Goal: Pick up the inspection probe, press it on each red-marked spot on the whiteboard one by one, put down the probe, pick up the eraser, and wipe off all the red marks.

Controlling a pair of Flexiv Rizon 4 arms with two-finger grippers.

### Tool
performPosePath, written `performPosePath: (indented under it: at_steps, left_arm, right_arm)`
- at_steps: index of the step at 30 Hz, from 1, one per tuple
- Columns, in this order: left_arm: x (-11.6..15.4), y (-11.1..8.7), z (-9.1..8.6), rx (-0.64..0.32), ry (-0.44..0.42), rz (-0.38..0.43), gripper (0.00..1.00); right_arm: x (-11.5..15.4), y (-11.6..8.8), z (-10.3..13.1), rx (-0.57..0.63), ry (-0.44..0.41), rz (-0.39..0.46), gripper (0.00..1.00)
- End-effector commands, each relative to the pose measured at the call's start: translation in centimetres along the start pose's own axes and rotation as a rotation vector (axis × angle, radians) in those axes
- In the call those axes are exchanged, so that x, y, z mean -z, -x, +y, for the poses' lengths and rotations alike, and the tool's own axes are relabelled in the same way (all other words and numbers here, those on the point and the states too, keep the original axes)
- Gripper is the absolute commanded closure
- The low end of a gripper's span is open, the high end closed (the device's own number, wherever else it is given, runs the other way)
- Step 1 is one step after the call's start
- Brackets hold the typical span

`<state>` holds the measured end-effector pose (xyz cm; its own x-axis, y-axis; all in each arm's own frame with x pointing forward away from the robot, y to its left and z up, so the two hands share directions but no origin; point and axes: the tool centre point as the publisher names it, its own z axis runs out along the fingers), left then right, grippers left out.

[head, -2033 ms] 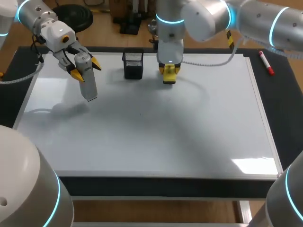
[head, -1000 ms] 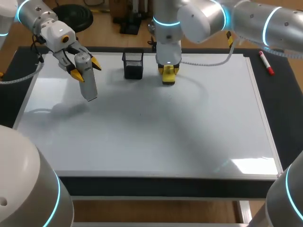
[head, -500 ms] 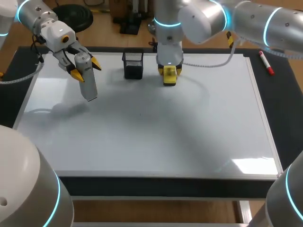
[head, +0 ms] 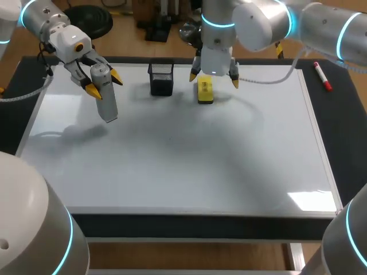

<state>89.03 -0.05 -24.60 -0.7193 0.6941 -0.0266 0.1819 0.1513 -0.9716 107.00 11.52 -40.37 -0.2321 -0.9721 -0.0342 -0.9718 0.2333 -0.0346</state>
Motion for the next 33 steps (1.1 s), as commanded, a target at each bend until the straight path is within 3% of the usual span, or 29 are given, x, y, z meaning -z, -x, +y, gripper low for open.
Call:
performPosePath:
  at_steps: [1,10,27,33]
  left_arm:
    - [0.1,0.0,-0.1,0.0,0.0,0.004,1.0]
    - [0.1,0.0,-0.1,0.0,0.0,0.004,1.0]
    - [0.1,0.0,-0.1,0.0,0.0,0.004,1.0]
    - [0.1,0.0,-0.1,0.0,0.0,0.004,1.0]
  right_arm:
    - [0.9,-1.7,0.4,-0.031,-0.005,-0.051,0.0]
    - [2.0,-3.9,-0.3,-0.258,0.02,-0.134,0.0]
    - [7.0,-9.6,-1.2,-0.727,0.053,-0.452,0.0]
    - [8.9,-10.6,-0.8,-0.858,0.062,-0.477,0.0]
